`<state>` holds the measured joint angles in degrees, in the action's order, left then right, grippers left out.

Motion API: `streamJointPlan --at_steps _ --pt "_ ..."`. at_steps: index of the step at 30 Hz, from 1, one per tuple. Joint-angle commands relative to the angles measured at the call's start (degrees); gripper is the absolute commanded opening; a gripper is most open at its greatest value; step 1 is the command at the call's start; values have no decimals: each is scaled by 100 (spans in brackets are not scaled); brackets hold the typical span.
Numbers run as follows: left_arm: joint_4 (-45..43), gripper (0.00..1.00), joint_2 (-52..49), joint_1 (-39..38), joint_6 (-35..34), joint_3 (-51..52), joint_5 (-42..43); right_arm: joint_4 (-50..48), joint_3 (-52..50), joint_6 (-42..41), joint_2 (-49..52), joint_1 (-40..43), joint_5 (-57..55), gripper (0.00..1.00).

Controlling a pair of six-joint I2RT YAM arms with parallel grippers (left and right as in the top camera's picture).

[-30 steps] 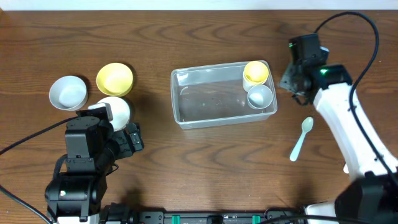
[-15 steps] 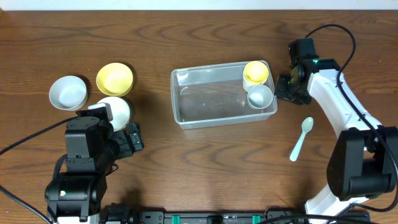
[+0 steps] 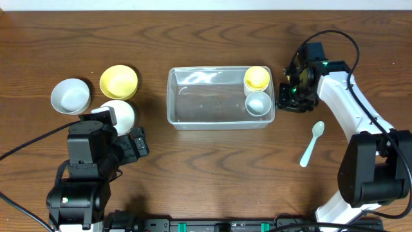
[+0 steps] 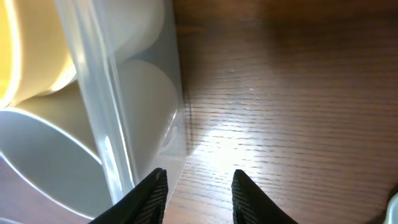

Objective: Pack container
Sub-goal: 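Open the right gripper and lift it out of the bin to the right, then move the left gripper to the yellow bowl and grasp its rim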

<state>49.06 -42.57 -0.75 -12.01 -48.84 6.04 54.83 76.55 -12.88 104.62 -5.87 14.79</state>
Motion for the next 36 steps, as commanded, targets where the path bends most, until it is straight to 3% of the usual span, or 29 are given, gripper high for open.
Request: streamJointPlan --at_steps 1,9,16,19,27,36 --pt "0 98 0 33 -11 -127 39 -17 35 101 17 -151 31 39" --pt "33 98 0 33 -11 -127 39 33 37 -710 -111 57 -1617 48" --pt "144 98 -343 35 -11 -551 24 94 37 -612 -1043 332 -2321 59" --pt "216 98 -1036 37 -13 -1158 -275 120 37 -372 -1449 330 -2319 64" --pt "409 98 -3779 341 -15 -3180 -518 608 37 -243 -1803 313 -2317 66" --pt "129 98 -5499 428 402 -3418 -520 713 37 -247 -1803 313 -2315 66"
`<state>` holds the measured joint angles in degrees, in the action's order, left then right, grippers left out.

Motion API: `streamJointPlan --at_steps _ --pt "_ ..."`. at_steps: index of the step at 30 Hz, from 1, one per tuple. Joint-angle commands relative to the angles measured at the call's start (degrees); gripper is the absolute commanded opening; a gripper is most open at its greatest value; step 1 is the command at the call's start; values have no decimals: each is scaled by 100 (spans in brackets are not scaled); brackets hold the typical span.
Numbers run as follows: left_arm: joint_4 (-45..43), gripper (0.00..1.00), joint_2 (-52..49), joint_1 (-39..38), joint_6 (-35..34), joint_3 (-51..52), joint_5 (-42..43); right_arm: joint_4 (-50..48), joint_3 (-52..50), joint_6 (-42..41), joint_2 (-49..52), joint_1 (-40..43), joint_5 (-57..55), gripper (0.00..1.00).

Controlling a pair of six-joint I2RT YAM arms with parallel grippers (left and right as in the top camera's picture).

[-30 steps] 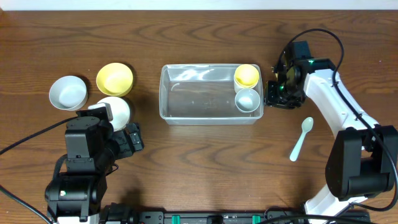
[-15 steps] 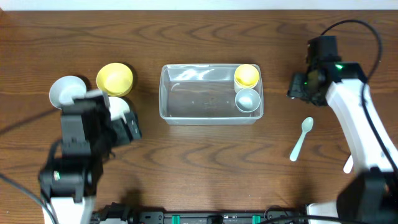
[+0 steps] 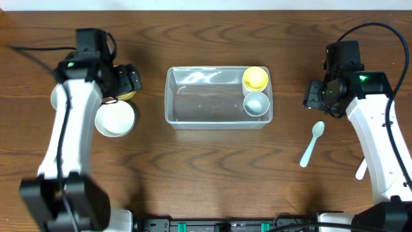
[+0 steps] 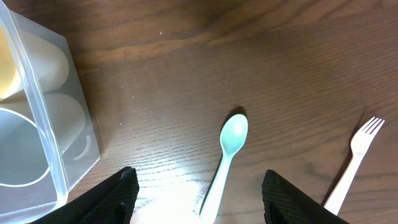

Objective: Pack container
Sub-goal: 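Move the left gripper to the yellow bowl and grasp its rim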

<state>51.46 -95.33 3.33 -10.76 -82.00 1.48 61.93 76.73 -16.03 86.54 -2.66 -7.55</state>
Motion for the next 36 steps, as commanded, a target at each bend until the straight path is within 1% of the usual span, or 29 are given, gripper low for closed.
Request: streamJointPlan --at_steps 1,5,13,20,22,25,27,28,36 --pt "-254 98 -332 17 411 -103 -63 4 20 68 4 -9 -81 66" --pt "-739 98 -702 13 962 -103 -68 28 20 68 4 -9 -81 66" --pt "-1156 98 -1482 13 1016 -103 -66 74 20 68 4 -9 -81 66" --pt "-1467 99 -1810 11 1368 -103 -68 81 17 68 4 -9 -79 66" --pt "-1504 99 -1873 13 1379 -103 -70 87 20 68 4 -9 -81 66" --pt "-1534 86 -1947 13 1377 -103 -70 92 20 68 4 -9 -79 66" --pt "-1534 74 -1989 13 1375 -101 -70 114 20 68 4 -9 -81 66" --pt "-1532 71 -2004 13 1373 -101 -68 136 20 68 4 -9 -81 66" --pt "-1580 69 -2033 13 1375 26 -74 192 20 68 4 -9 -81 65"
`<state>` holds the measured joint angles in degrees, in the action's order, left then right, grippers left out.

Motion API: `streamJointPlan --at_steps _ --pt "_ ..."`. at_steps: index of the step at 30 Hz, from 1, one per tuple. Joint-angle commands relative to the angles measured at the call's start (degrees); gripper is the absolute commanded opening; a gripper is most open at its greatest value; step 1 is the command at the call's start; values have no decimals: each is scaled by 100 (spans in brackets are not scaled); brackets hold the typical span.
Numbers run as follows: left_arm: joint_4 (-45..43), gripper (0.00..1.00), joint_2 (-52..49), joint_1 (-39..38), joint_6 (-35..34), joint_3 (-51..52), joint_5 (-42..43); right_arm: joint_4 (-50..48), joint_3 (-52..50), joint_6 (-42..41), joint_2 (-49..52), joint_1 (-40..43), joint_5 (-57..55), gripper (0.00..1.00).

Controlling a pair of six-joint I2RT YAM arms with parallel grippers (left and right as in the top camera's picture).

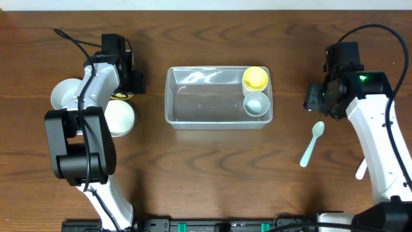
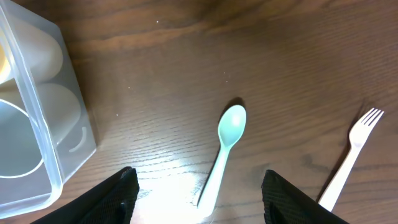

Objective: Pack container
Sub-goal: 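Move the left gripper to the yellow bowl and grasp its rim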

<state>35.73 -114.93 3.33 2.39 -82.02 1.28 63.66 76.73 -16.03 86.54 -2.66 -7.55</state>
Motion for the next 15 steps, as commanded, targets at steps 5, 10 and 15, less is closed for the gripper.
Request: streamJointPlan --at_steps 5,10,15 --pt "-2 49 -79 13 57 33 -68 24 20 68 4 -9 -81 66" --pt "0 47 -79 13 57 42 -68 26 20 68 4 -9 -81 66" --pt "-7 46 -81 13 57 109 -68 26 20 68 4 -9 -81 66"
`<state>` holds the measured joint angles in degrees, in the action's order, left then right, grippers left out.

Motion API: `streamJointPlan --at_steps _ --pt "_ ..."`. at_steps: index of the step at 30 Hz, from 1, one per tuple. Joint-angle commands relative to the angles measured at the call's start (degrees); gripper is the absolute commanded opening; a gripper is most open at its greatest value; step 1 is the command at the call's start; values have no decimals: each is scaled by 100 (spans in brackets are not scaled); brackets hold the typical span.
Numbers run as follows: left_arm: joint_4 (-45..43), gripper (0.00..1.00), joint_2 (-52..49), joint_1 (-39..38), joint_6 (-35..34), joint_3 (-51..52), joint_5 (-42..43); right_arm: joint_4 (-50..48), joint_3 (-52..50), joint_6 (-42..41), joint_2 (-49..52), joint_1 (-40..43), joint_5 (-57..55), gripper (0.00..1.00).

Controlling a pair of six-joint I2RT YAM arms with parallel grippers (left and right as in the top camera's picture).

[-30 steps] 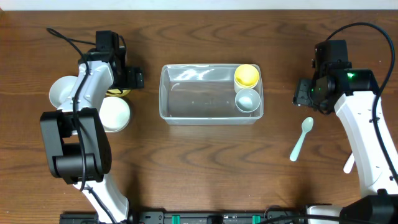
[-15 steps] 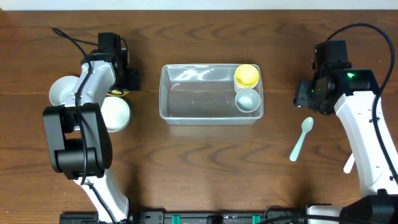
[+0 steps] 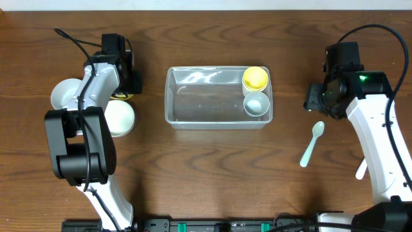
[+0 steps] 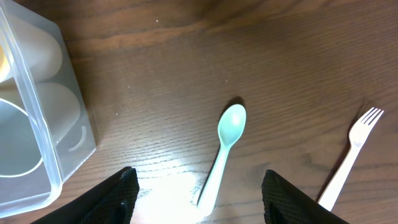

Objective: Pack container
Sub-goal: 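Move the left gripper to the yellow bowl and grasp its rim, then carry the yellow bowl into the bin's left side and lower it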

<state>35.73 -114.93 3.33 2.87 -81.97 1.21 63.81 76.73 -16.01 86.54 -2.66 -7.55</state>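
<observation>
The clear plastic container (image 3: 219, 96) stands mid-table with a yellow cup (image 3: 255, 78) and a white cup (image 3: 256, 103) at its right end. My left gripper (image 3: 129, 80) sits over the yellow bowl (image 3: 120, 96), which is mostly hidden beneath it; its jaws cannot be made out. Two white bowls (image 3: 63, 94) (image 3: 118, 118) lie beside it. My right gripper (image 4: 202, 202) hangs open above the mint spoon (image 4: 225, 149), right of the container (image 4: 37, 124), holding nothing. A white fork (image 4: 348, 163) lies further right.
The spoon (image 3: 312, 143) and fork (image 3: 361, 169) lie on bare wood at the right. The left arm stretches from the front edge up past the white bowls. Most of the container's floor (image 3: 206, 103) is bare.
At first my right gripper was low against the container's right wall, jaws narrow, and my left arm was at the front left with the yellow bowl uncovered. Later the right gripper was open above the spoon and the left gripper was over the yellow bowl. Both remain there.
</observation>
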Motion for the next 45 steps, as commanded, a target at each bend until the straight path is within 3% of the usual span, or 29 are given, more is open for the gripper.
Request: streamJointPlan --at_steps 1,6,16,45 --pt "-9 46 -81 13 11 127 -61 11 17 66 4 -9 -81 66" --pt "-4 33 -81 13 9 131 -61 13 20 66 2 -9 -81 66" --pt "0 23 -81 13 9 131 -61 13 20 63 2 -9 -81 66" --pt "-138 6 -79 7 13 122 -232 55 20 63 2 -9 -83 66"
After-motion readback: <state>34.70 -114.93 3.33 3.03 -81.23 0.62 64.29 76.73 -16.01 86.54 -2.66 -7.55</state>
